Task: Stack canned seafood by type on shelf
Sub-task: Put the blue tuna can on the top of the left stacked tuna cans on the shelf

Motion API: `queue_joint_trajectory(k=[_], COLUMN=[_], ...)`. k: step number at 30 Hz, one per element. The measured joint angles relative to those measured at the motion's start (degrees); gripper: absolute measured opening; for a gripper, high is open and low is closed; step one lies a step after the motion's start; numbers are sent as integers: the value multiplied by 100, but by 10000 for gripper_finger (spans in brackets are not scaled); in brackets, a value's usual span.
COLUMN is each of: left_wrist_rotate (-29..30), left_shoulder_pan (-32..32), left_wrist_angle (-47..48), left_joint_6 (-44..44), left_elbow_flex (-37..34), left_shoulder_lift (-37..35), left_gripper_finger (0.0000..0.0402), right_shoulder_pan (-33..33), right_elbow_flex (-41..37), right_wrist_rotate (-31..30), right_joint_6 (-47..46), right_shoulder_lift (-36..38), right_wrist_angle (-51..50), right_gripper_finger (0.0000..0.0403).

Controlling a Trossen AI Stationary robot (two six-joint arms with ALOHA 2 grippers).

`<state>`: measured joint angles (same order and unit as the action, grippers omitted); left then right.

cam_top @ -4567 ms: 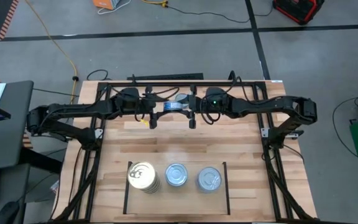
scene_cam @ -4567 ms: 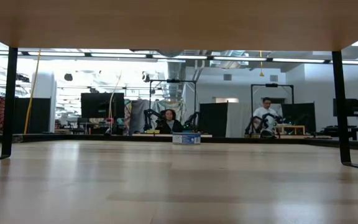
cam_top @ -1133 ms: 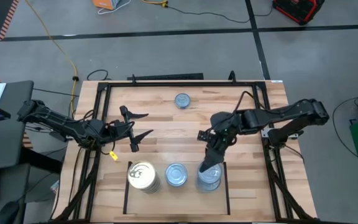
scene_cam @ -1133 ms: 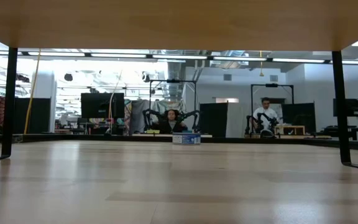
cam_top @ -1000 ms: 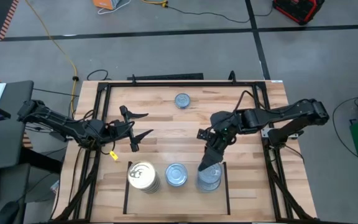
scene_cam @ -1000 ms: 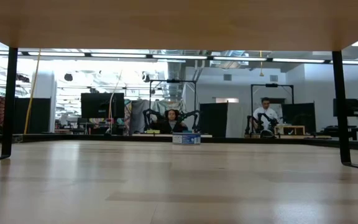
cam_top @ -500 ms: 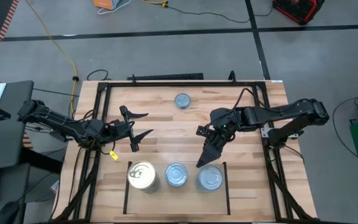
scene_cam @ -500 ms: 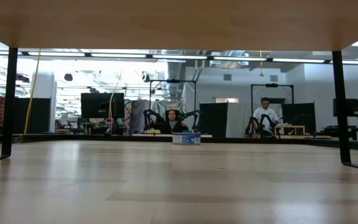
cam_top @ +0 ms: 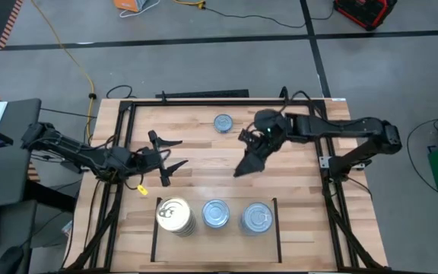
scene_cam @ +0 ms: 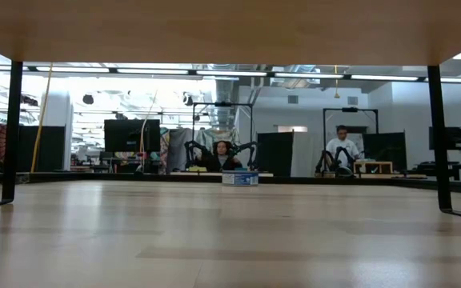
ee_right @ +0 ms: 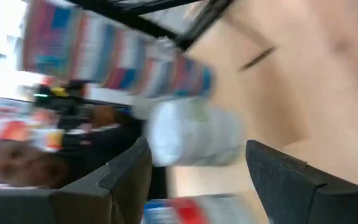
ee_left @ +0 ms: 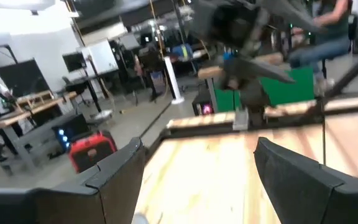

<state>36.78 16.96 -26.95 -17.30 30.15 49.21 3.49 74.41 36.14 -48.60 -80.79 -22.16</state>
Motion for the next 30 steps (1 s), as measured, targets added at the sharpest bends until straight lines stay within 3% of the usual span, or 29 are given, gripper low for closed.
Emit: queue_joint_trajectory(k=[3,7,9,11,16,26,30], left_wrist_rotate=[81,-321,-573,-688,-790,-653,-560], left_shoulder_pan=[-147,-503,-764,-1055,-1765,-2987,-3466], left_wrist_angle=[321,432,334,384,409,654,374], left_joint_6=[106,430,571,684,1237,1711,1799], left_elbow_flex=[0,-207,-452,-710,-1048,-1368,-1368], left_shoulder_lift=[-24,-155,-204,-268,-326,23,433], left_gripper_finger=[288,288,288,288,288,288,288], right_shoulder_pan=[401,721,786,796,866,1335,1528], right_elbow_flex=[0,-116,-328,-638,-1696,-3885,-4247], right_wrist_rotate=[-373,-2211,-2710,-2825,-2955,-4850,-4981], right_joint_6=[1065,2167,2416,2607,3249,3696,3677], right_shoulder_lift=[4,4,4,4,4,-248,-783], right_wrist_angle=[-713,-1780,-1848,-1571,-115,4317,5579], right_gripper_finger=[283,283,283,283,283,283,283])
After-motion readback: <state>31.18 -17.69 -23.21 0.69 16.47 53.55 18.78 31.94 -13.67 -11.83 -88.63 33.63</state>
